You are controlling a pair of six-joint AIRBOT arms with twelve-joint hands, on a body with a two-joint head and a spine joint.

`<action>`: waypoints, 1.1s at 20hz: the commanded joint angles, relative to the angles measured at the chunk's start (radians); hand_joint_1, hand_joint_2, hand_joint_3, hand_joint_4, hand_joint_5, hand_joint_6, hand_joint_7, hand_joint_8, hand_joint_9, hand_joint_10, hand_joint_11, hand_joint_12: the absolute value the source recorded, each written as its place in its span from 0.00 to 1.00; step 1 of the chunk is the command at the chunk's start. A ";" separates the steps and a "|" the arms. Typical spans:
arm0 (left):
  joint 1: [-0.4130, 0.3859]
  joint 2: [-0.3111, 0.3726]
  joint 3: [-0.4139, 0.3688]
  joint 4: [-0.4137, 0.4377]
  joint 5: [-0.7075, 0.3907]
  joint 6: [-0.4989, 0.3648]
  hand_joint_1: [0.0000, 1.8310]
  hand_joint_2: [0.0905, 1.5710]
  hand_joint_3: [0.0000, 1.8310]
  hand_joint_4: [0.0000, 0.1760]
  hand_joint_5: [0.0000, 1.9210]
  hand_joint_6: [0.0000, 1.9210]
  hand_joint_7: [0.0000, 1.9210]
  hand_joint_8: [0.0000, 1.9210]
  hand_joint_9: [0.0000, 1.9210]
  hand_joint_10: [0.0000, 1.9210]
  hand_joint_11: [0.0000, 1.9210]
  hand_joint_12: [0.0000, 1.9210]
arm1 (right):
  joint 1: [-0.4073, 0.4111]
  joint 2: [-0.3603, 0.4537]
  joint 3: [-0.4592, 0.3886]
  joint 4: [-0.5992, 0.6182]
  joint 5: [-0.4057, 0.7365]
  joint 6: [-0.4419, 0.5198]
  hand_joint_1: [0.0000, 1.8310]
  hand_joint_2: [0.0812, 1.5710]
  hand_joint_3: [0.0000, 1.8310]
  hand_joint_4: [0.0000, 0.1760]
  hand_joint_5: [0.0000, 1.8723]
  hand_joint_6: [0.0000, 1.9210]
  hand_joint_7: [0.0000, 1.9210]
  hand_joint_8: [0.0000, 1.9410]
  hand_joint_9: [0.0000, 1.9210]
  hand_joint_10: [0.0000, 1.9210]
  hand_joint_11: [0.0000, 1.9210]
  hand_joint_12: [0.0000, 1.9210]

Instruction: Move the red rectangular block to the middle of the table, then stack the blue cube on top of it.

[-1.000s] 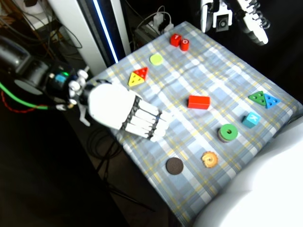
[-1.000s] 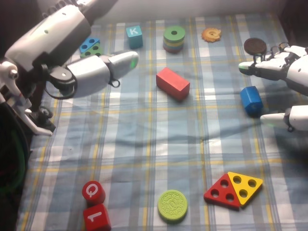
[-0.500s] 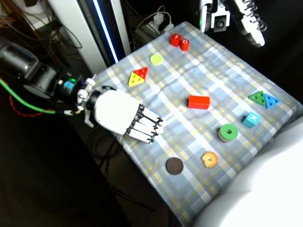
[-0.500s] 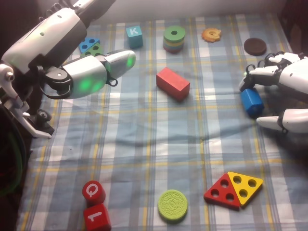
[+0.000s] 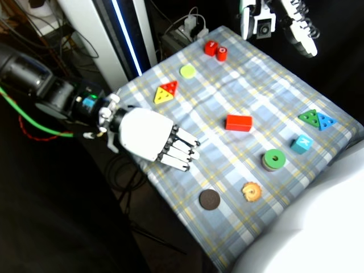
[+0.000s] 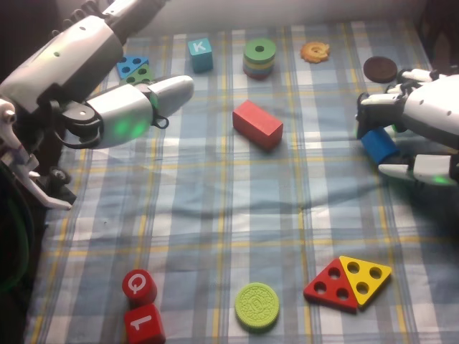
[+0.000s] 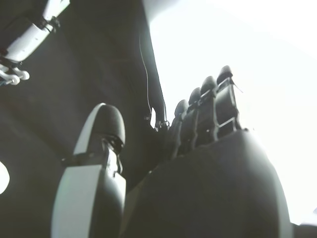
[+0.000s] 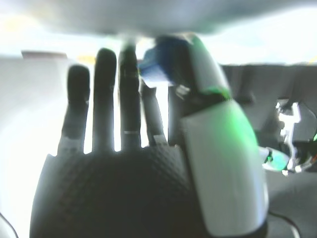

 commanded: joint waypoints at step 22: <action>0.056 0.017 0.004 -0.033 -0.195 -0.071 0.39 0.89 0.00 0.07 0.00 0.00 0.00 0.00 0.00 0.00 0.00 0.00 | 0.308 -0.269 0.195 -0.256 -0.063 0.092 0.63 0.80 0.00 0.00 0.43 0.60 0.31 0.85 0.18 0.64 0.02 0.99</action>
